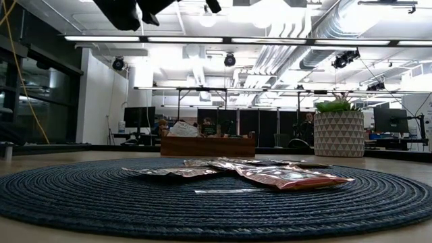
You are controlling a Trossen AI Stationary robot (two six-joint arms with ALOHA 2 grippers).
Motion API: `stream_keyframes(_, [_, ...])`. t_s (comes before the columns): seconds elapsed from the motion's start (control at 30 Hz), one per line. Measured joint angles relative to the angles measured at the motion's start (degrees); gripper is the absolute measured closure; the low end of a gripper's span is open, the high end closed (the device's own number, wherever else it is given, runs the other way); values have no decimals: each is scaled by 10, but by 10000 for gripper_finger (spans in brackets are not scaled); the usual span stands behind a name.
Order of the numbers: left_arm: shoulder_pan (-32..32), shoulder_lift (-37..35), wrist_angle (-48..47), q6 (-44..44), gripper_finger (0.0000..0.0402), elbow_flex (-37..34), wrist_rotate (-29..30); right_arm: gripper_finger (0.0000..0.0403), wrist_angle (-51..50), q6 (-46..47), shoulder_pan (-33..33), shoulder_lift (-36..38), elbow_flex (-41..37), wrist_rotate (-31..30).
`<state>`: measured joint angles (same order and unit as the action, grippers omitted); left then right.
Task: Pick & Place Tea
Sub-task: Put the orange tea bag into the right section of the wooden organizer
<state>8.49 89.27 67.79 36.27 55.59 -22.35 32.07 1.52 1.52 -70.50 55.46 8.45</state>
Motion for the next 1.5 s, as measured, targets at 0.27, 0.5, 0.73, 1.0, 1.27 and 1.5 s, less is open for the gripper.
stream_keyframes(0.27, [-7,0,-3,-5,195,0,7,395,-5,-1,0,-6,0,-12])
stream_keyframes(0.5, [-7,0,-3,-6,196,0,6,395,-7,5,0,-20,0,-14])
stream_keyframes(0.73, [-7,0,-17,-6,227,0,4,395,1,-1,0,-18,0,-17])
stream_keyframes(1.0, [-7,0,-25,-15,307,0,8,395,2,0,0,-17,0,-17])
stream_keyframes(1.27, [-7,0,-26,-37,365,0,14,395,2,0,0,-17,0,-17])
stream_keyframes(1.5, [-7,0,-30,-57,398,0,14,395,1,0,0,-17,0,-17])
